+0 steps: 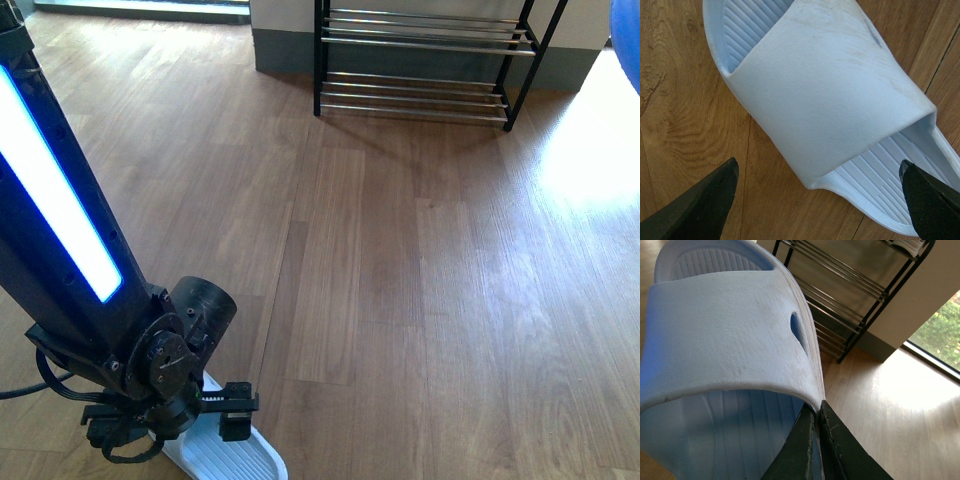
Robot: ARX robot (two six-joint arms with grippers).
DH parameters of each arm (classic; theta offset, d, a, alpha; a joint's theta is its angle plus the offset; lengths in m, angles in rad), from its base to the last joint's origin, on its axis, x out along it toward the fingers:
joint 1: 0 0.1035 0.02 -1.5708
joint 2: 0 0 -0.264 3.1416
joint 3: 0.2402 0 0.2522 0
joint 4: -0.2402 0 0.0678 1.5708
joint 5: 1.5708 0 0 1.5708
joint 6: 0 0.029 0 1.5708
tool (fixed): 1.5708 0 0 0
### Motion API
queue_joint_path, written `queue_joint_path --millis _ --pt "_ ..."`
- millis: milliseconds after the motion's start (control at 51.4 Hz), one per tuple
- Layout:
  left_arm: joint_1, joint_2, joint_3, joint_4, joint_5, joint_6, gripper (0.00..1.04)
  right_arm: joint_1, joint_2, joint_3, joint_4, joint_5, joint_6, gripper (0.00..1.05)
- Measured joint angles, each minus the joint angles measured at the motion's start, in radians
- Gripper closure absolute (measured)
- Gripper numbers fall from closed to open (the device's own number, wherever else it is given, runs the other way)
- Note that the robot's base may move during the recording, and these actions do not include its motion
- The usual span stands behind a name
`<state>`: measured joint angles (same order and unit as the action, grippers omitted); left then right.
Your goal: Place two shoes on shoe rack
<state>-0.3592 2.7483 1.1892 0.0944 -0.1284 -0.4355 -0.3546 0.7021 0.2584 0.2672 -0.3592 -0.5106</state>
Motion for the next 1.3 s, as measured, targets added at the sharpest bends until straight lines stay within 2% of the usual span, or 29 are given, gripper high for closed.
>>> queue_joint_path --millis 564,914,953,1148,1304 --pt "0.014 0.056 0.013 0.045 -0.109 0.142 0.09 0.000 0.000 0.000 0.000 0.000 0.000 1.03" --pt "0.026 0.095 0.034 0.066 -0.083 0.143 0.09 0.000 0.000 0.000 0.000 0.000 0.000 1.03" --pt "0.031 0.101 0.040 0.061 -0.085 0.139 0.14 0.000 0.000 0.000 0.000 0.000 0.000 1.03" --pt "0.051 0.144 0.054 0.055 -0.053 0.097 0.50 0.000 0.000 0.000 0.000 0.000 0.000 1.03" --pt "0.051 0.151 0.057 0.056 -0.064 0.082 0.79 0.000 0.000 0.000 0.000 0.000 0.000 1.03"
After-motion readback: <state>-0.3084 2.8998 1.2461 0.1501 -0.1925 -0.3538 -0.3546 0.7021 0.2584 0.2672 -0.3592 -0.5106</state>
